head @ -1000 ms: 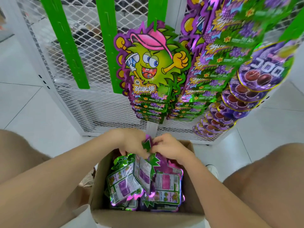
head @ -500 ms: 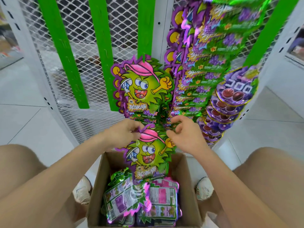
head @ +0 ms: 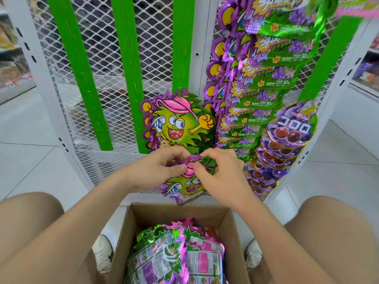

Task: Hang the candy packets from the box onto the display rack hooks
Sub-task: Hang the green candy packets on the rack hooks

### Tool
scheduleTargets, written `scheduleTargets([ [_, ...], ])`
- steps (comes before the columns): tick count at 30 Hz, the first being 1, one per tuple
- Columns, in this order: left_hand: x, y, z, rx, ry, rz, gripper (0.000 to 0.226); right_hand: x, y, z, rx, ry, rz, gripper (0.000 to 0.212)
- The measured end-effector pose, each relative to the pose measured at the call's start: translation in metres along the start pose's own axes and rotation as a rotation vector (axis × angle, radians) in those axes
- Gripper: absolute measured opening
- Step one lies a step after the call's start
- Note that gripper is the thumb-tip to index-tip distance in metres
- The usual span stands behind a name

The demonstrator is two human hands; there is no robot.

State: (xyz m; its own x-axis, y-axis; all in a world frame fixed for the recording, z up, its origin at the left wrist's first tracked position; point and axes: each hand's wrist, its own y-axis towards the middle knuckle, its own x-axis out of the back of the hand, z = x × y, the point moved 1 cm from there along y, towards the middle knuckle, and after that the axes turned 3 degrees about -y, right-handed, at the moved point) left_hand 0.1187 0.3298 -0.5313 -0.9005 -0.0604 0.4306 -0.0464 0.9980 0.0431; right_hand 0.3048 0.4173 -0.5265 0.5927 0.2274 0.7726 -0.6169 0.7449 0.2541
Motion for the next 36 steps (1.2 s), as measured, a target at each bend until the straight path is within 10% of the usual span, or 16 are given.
scheduleTargets([
  [6, 0.012, 0.009, -0.023, -0.072, -0.026, -0.283, 0.009, 0.013, 0.013, 0.012, 0.079, -0.082, -0.21, 0.022],
  [14, 0.054, 0.045, -0.086, -0.083, -0.014, -0.712, 0.071, 0.04, 0.048, 0.032, 0.124, -0.109, -0.431, 0.023],
  [21, 0.089, 0.075, -0.111, -0.004, -0.076, -0.677, 0.018, 0.06, 0.101, 0.064, 0.186, -0.051, -0.502, 0.022],
  [31, 0.101, 0.073, -0.115, -0.006, -0.136, -0.395, 0.05, 0.074, 0.129, 0.093, 0.22, -0.024, -0.589, 0.024],
  [36, 0.093, 0.076, -0.121, 0.053, -0.367, -0.367, 0.03, 0.076, 0.135, 0.096, 0.178, 0.106, -0.551, 0.028],
])
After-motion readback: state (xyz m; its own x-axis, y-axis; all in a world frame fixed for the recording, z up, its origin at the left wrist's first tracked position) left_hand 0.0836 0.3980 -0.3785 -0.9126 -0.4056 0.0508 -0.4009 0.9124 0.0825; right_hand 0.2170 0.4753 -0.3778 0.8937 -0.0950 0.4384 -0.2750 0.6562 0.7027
